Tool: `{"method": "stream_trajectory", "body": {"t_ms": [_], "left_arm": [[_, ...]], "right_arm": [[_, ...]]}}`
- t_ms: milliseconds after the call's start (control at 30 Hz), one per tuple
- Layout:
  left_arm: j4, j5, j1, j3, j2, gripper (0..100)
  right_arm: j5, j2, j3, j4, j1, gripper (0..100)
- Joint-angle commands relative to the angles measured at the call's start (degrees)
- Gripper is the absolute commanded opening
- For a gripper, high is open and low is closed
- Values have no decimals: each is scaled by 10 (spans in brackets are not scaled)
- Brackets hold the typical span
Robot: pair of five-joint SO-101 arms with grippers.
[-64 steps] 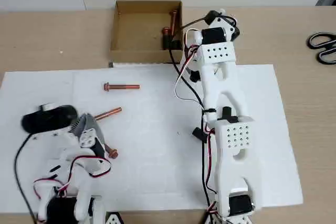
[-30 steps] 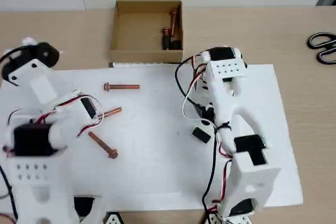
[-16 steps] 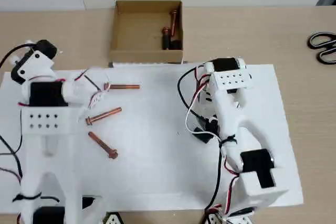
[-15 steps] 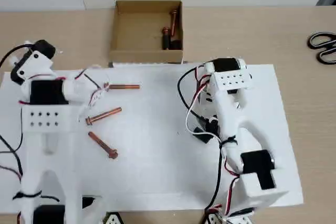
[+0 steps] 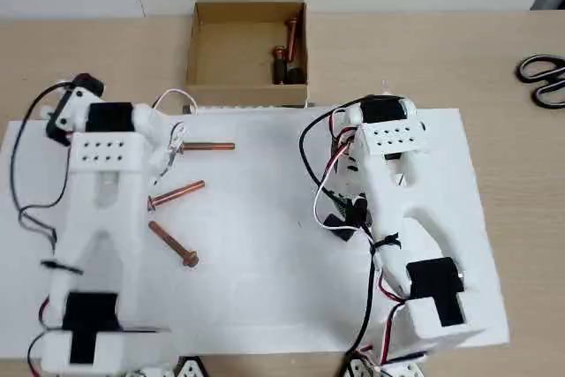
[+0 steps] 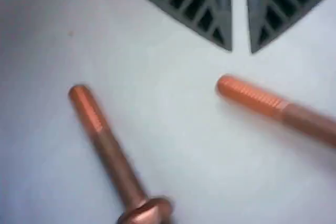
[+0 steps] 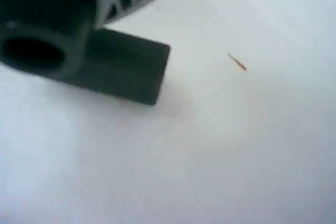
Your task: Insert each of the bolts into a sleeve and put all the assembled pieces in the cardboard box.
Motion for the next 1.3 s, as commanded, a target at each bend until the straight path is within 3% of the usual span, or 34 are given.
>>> {"method": "stream_trajectory", "body": {"t_ms": [0,233,467,833,967,1200,1267], "left_arm": [[-75,3,7,-25,22,7],[-164,-4,50,-25,47,14],[-229,-21,74,-25,99,97],[-245,-21,71,-104,224,98],[-227,-22,72,-154,273,101],[-95,-22,73,-274,300,104],[-55,-23,73,-316,300,144]], "right_arm": [[2,-30,-3,1,23,2],[3,-27,-3,0,58,2],[3,-27,-3,-12,58,2],[3,-26,-3,-12,58,2],[3,-26,-3,-14,58,2],[3,-26,-3,-15,59,2],[3,-26,-3,-15,59,2]]}}
